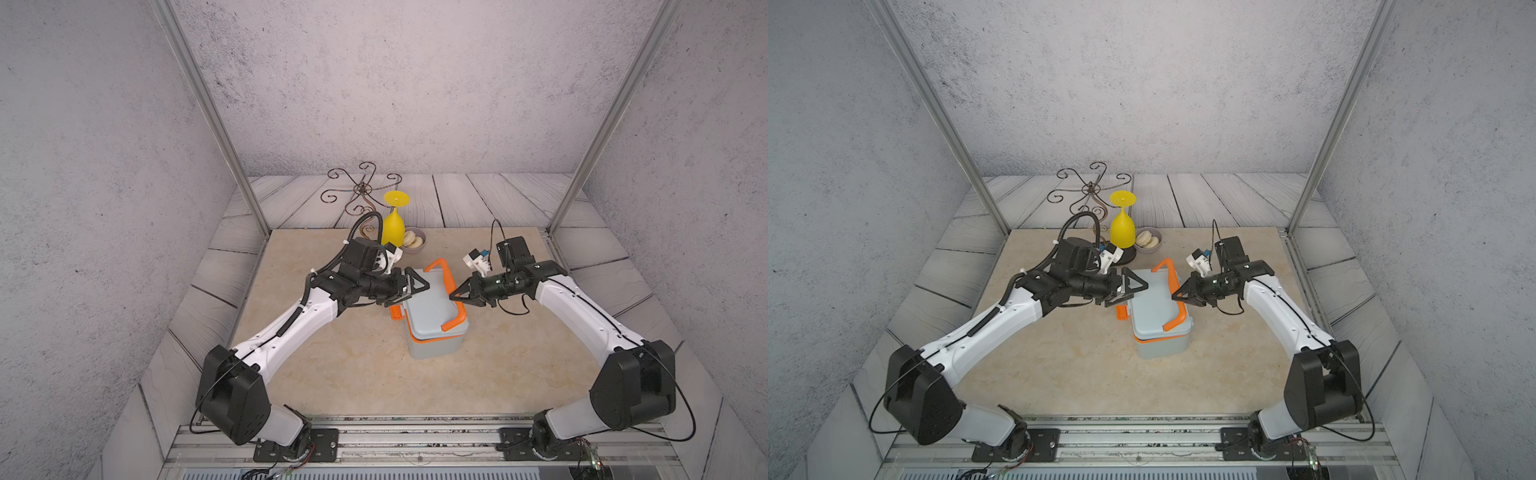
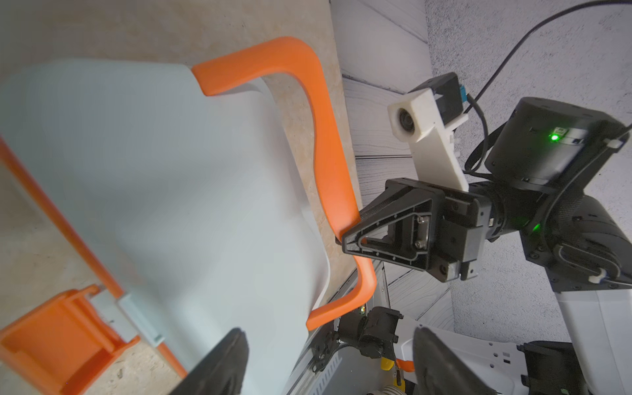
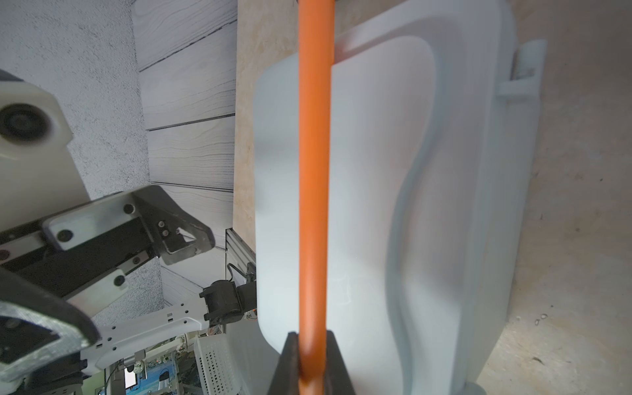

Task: Open first aid kits and take out gauze
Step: Open the lid of the first aid kit.

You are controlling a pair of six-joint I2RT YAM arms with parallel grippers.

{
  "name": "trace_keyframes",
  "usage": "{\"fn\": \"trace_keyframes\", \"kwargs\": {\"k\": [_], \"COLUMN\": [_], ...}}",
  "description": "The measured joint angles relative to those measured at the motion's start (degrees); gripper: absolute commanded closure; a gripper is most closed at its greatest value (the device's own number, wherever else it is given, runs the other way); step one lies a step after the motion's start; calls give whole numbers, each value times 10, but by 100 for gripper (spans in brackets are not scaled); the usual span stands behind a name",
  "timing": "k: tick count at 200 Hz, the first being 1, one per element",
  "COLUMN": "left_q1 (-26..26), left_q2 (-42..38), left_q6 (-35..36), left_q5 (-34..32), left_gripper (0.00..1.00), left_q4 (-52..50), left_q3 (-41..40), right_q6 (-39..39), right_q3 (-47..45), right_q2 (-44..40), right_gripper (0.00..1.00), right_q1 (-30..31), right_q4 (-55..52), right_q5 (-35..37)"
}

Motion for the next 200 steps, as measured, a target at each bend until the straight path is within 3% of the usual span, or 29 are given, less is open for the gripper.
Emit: {"fn": "trace_keyframes", "kwargs": {"k": [40,77,89,134,165,200], "left_q1": [42,94,95,50,-3,-23], "left_q2": [-59,-87,-75,31,83,121], "left_q6": [-1,26,44,130,172,198], "left_q5": [-24,-63,-72,-153,-223,-286], "left_gripper": [44,50,49,27,25,25], "left_q4": [-1,-51,-74,-199,-271,-313], "left_q3": [-32,-57,-54,18,83,97], "right_q6": [43,87,100,125,129,130], "right_q3": [-4,-46,-58,-74,-83,-104], "right_q2": [-48,-81,-84,-87,-89,-99], "right_gripper": [100,100,100,100,100,100], "right_q1": [-12,-34,-38,-44,-49,-65], "right_q4": [25,77,91,121,130,145], "right_q5": [-1,-22,-26,-35,-41,-54]}}
